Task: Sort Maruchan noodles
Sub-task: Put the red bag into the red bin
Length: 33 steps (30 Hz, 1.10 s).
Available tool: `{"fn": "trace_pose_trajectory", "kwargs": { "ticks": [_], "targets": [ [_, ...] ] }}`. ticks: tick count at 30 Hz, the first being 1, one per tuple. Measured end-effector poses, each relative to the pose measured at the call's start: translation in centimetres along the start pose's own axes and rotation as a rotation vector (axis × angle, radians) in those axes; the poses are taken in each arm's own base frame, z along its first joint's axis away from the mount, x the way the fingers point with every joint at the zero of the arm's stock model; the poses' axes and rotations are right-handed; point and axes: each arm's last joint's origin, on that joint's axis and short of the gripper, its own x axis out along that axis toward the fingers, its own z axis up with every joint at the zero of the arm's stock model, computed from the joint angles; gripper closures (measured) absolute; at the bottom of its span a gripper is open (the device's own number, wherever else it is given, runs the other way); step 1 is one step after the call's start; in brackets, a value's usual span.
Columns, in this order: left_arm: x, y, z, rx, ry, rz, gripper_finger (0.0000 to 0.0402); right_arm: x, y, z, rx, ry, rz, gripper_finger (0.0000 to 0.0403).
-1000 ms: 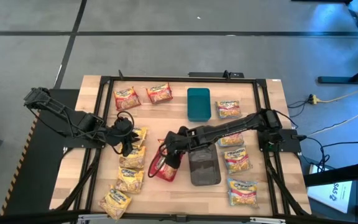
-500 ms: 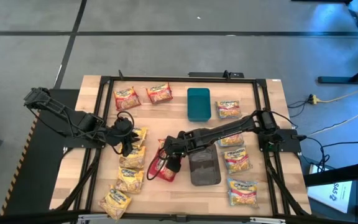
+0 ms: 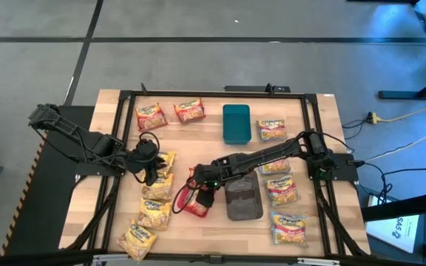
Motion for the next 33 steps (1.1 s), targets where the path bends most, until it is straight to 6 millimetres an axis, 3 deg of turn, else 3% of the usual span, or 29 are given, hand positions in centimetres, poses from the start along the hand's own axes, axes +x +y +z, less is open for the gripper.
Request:
{"fn": "trace_pose_trajectory", "kwargs": {
  "ticks": [3, 12, 18, 23, 33],
  "targets": [
    [0.00, 0.00, 0.00, 0.000, 0.000, 0.000, 0.0310, 0.00, 0.00, 0.01, 0.007, -0.003, -0.003, 0.0152],
    [-0.01, 0.00, 0.00, -0.001, 0.000, 0.000, 0.0310, 0.00, 0.10, 0.03, 0.007, -0.004, 0.009, 0.0290],
    [-0.01, 0.00, 0.00, -0.001, 0.000, 0.000, 0.0310, 0.00, 0.28, 0.23, -0.003, -0.023, 0.030, 0.0357],
    [0.00, 0.00, 0.00, -0.001, 0.000, 0.000, 0.0310, -0.01, 0.32, 0.28, -0.021, -0.028, 0.035, 0.0384],
    [0.00, 0.00, 0.00, 0.000, 0.000, 0.000, 0.0310, -0.07, 0.32, 0.34, -0.037, -0.046, 0.018, 0.0389]
  ]
}}
